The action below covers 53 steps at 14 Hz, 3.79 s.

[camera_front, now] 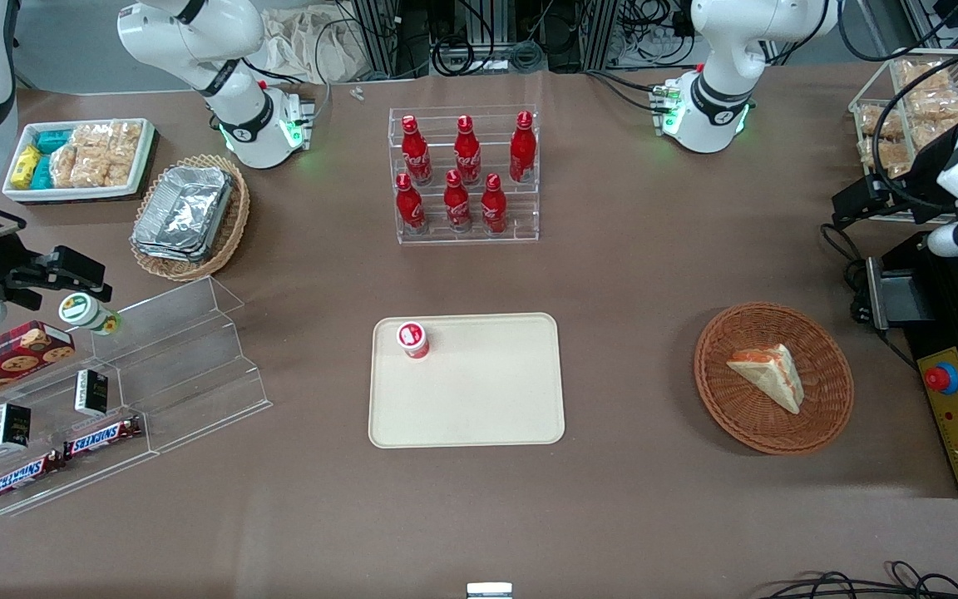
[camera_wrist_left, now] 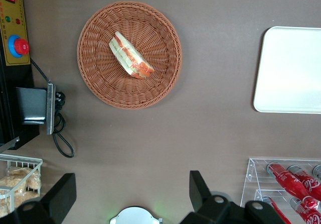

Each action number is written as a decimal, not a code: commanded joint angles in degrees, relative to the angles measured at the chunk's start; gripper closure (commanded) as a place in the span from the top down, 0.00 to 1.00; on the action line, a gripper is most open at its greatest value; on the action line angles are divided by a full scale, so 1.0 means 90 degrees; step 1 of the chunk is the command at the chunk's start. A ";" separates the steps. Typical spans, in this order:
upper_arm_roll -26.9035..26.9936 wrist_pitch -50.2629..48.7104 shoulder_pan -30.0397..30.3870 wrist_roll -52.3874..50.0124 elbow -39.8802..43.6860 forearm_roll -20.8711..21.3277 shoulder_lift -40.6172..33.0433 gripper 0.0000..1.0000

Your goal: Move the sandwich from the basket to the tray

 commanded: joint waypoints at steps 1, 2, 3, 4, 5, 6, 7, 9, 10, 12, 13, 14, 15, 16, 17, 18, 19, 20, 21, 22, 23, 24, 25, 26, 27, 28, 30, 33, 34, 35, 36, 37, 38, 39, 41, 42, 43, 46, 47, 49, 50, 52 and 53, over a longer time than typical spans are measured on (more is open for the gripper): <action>0.0083 0.0009 -0.0091 -0.0038 -0.0103 0.0057 -0.0119 1.00; 0.0083 -0.0021 -0.0082 -0.0115 -0.0084 0.0047 -0.0110 1.00; 0.0083 0.0017 -0.0091 -0.0155 -0.0065 0.0085 -0.0071 1.00; 0.0083 0.0037 -0.0091 -0.0155 -0.0065 0.0105 -0.0003 1.00; 0.0093 0.0008 -0.0062 -0.0300 -0.0084 0.0067 0.0104 1.00; 0.0113 0.0018 -0.0033 -0.0630 -0.0162 0.0047 0.0134 1.00; 0.0122 0.0047 -0.0023 -0.1040 -0.0191 0.0047 0.0221 1.00; 0.0171 0.0173 -0.0023 -0.2132 -0.0153 0.0115 0.0688 1.00; 0.0278 0.0396 -0.0023 -0.2727 -0.0191 0.0144 0.0865 1.00; 0.0444 0.0884 -0.0023 -0.3502 -0.0531 0.0105 0.1109 1.00; 0.0503 0.1206 -0.0023 -0.3679 -0.0843 0.0115 0.1140 1.00; 0.0581 0.1644 -0.0023 -0.3768 -0.1242 0.0105 0.1150 1.00; 0.0668 0.2209 -0.0023 -0.3943 -0.1681 0.0047 0.1150 1.00; 0.0679 0.2824 -0.0023 -0.4157 -0.2111 0.0018 0.1169 1.00; 0.0679 0.3381 -0.0033 -0.4420 -0.2492 -0.0021 0.1276 1.00; 0.0679 0.3822 -0.0033 -0.4655 -0.2728 -0.0031 0.1402 1.00; 0.0679 0.4136 -0.0042 -0.4773 -0.2856 -0.0041 0.1578 1.00; 0.0679 0.4332 -0.0043 -0.4813 -0.2877 -0.0041 0.1744 1.00; 0.0679 0.4479 -0.0043 -0.4813 -0.2877 -0.0031 0.1929 1.00; 0.0679 0.4732 -0.0033 -0.4813 -0.2906 -0.0041 0.2105 1.00; 0.0679 0.5034 -0.0033 -0.4813 -0.3003 -0.0041 0.2232 1.00; 0.0679 0.5308 -0.0033 -0.4813 -0.3101 -0.0041 0.2282 1.00; 0.0679 0.5485 -0.0033 -0.4823 -0.3169 -0.0051 0.2370 1.00; 0.0679 0.5622 -0.0033 -0.4823 -0.3190 -0.0090 0.2496 1.00; 0.0679 0.5749 -0.0033 -0.4823 -0.3190 -0.0225 0.2594 1.00; 0.0679 0.5895 -0.0033 -0.4823 -0.3199 -0.0275 0.2711 0.97; 0.0679 0.5936 -0.0033 -0.4823 -0.3190 -0.0275 0.2810 0.06; 0.0679 0.5761 -0.0043 -0.4746 -0.3141 -0.0276 0.2538 0.00; 0.0679 0.5499 -0.0033 -0.4668 -0.3131 -0.0256 0.2237 0.00; 0.0679 0.4955 -0.0042 -0.4503 -0.2986 -0.0217 0.1905 0.00; 0.0679 0.4253 -0.0043 -0.4221 -0.2743 -0.0217 0.1641 0.00; 0.0640 0.3483 -0.0081 -0.3879 -0.2441 -0.0207 0.1425 0.00; 0.0543 0.2895 -0.0130 -0.3557 -0.2138 -0.0197 0.1297 0.00; 0.0281 0.2609 -0.0227 -0.3351 -0.1961 -0.0178 0.1209 0.00; -0.0382 0.2586 -0.0412 -0.3358 -0.1813 -0.0149 0.1227 0.00; -0.0656 0.2693 -0.0530 -0.3416 -0.1735 -0.0149 0.1296 0.00; -0.0833 0.2916 -0.0695 -0.3427 -0.1706 -0.0149 0.1432 0.00; -0.0923 0.3774 -0.1689 -0.3465 -0.1734 0.0006 0.1909 0.00; -0.0922 0.4087 -0.2051 -0.3795 -0.1725 0.0307 0.2163 0.00; -0.0942 0.4663 -0.2317 -0.4129 -0.1492 0.0787 0.2748 0.00; -0.0952 0.4889 -0.2444 -0.4159 -0.1345 0.0818 0.3090 0.00; -0.0932 0.5338 -0.2766 -0.4198 -0.1043 0.0838 0.3657 0.00; -0.0932 0.5640 -0.2786 -0.4198 -0.1012 0.0847 0.3843 0.00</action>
